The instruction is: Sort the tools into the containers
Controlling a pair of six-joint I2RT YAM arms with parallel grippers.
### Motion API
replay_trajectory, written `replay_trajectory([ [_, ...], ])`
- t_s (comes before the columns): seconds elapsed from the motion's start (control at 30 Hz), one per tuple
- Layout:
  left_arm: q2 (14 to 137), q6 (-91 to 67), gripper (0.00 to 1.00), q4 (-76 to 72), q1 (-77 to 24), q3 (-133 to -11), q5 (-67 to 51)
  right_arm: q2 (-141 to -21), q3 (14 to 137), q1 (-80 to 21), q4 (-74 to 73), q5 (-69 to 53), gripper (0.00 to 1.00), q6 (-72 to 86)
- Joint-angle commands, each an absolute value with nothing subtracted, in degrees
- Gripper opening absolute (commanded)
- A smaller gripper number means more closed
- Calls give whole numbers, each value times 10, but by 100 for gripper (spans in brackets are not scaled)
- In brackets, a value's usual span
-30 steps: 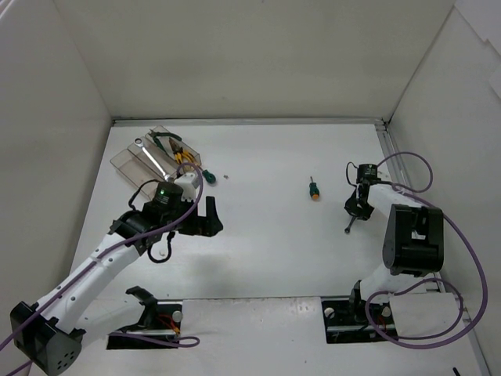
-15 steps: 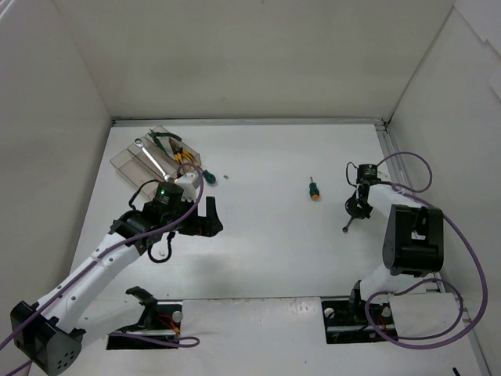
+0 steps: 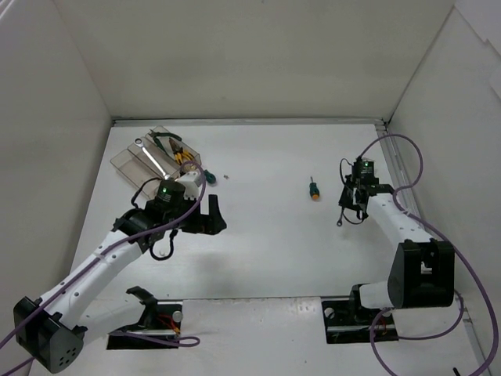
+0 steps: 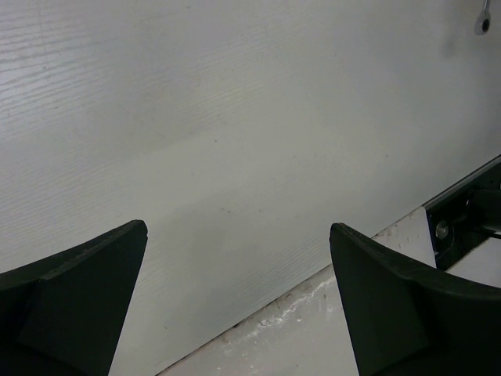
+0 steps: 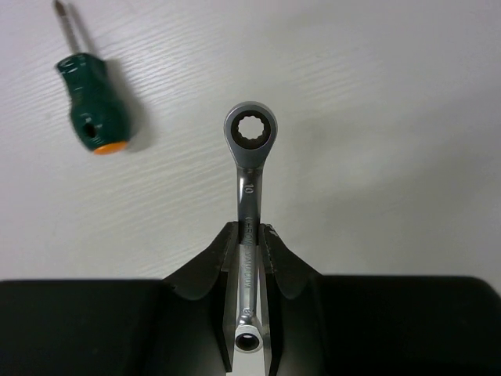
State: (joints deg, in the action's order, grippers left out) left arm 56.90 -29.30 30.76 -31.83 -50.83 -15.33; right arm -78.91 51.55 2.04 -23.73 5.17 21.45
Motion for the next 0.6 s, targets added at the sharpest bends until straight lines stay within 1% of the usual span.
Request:
replay_trajectory([
  [0.0, 571, -312, 100, 252, -322, -543, -181, -745, 538, 0, -224, -13, 0, 180],
  [0.07, 573, -326, 100, 228, -322, -548, -196, -720, 541, -8, -222, -63, 0, 166],
  [0.1, 576, -332, 100, 221, -322, -548, -203, -710, 543, -34, -222, -76, 0, 165],
  [0.23, 593, -368, 100, 154, -322, -559, -246, -668, 556, -79, -221, -144, 0, 160],
  [0.37, 628, -396, 99, 92, -335, -584, -258, -649, 566, -119, -217, -174, 0, 171],
  [0.57, 724, -427, 96, 62, -362, -656, -256, -644, 583, -167, -203, -206, 0, 186],
])
